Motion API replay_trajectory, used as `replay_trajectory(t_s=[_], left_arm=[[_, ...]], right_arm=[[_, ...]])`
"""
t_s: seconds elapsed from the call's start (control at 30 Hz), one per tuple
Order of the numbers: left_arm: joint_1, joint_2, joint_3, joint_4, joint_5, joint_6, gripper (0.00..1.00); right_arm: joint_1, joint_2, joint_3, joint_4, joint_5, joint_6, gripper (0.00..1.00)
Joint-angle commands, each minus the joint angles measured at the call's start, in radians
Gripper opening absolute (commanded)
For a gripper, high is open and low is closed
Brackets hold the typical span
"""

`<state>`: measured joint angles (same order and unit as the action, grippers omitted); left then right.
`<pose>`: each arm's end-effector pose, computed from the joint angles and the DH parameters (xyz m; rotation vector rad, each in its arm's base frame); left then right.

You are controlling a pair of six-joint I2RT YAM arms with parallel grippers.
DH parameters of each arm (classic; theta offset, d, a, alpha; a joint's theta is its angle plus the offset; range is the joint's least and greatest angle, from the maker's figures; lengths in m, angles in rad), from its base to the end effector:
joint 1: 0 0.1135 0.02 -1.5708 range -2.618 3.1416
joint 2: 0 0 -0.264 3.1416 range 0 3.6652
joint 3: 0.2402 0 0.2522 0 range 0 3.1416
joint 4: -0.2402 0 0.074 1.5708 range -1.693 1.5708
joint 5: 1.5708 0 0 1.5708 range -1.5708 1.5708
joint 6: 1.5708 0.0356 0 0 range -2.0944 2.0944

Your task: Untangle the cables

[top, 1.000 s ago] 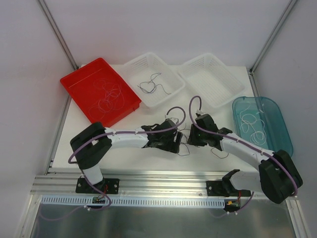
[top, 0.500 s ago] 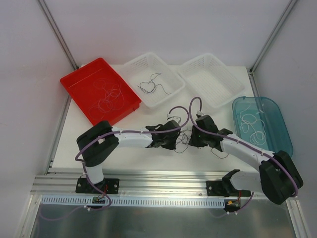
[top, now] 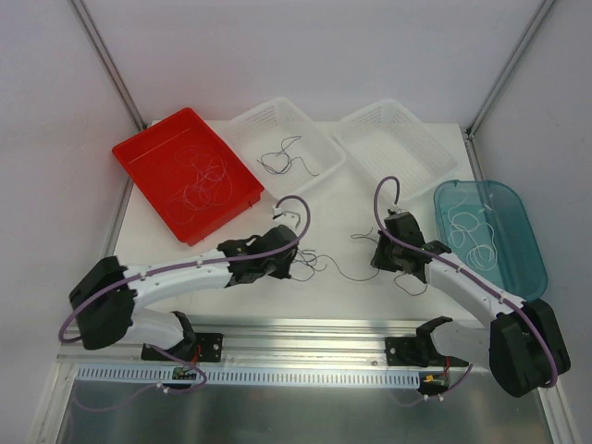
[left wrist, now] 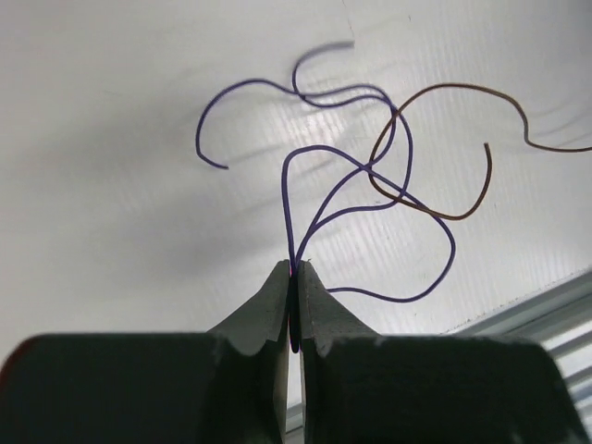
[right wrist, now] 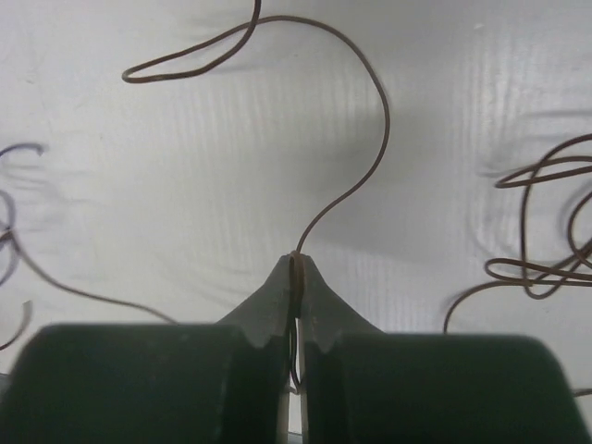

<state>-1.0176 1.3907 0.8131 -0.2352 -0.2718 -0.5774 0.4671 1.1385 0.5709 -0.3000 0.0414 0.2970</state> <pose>0.1579 -0.2376 0.2111 0.3946 2.3595 -0.4526 0.1963 0.0973 0.1885 -0.1902 2.4516 0.2891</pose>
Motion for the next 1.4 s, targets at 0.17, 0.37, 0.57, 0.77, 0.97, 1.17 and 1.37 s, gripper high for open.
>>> replay_trajectory(t_s=[0.17,0.37,0.57,0.77,0.97,1.17,1.37], left_arm=[[0.215,-0.418,-0.055,-0.249,-0.063,0.114,0.00],[0.387,-0.596,0.056,-0.453,-0.164,0.227,0.00],[0.429,-0.627,0.190,-0.590,-0.293,0.304,0.00],[0.429,-0.613,0.319,-0.584,-0.153,0.303,0.00],[0.430,-0.454,0.477,-0.501,-0.078,0.358,0.00],[0.435,-0.210,0.624,-0.356,-0.029,0.410,0.00],[0.487,0.121,0.862,-0.296,0.020,0.439,0.00]], right_arm=[[-0.099,-0.036,-0.016,-0.071,0.017,-0.039,0.01],[-0.136,-0.037,-0.023,-0.079,0.012,-0.044,0.01],[-0.150,-0.026,-0.025,-0.074,-0.005,-0.039,0.01],[-0.148,-0.039,-0.026,-0.067,-0.056,-0.055,0.01],[-0.147,-0.080,-0.017,-0.079,-0.116,-0.078,0.01],[-0.131,-0.141,0.003,-0.126,-0.132,-0.102,0.01],[-0.081,-0.195,0.032,-0.169,-0.135,-0.107,0.01]])
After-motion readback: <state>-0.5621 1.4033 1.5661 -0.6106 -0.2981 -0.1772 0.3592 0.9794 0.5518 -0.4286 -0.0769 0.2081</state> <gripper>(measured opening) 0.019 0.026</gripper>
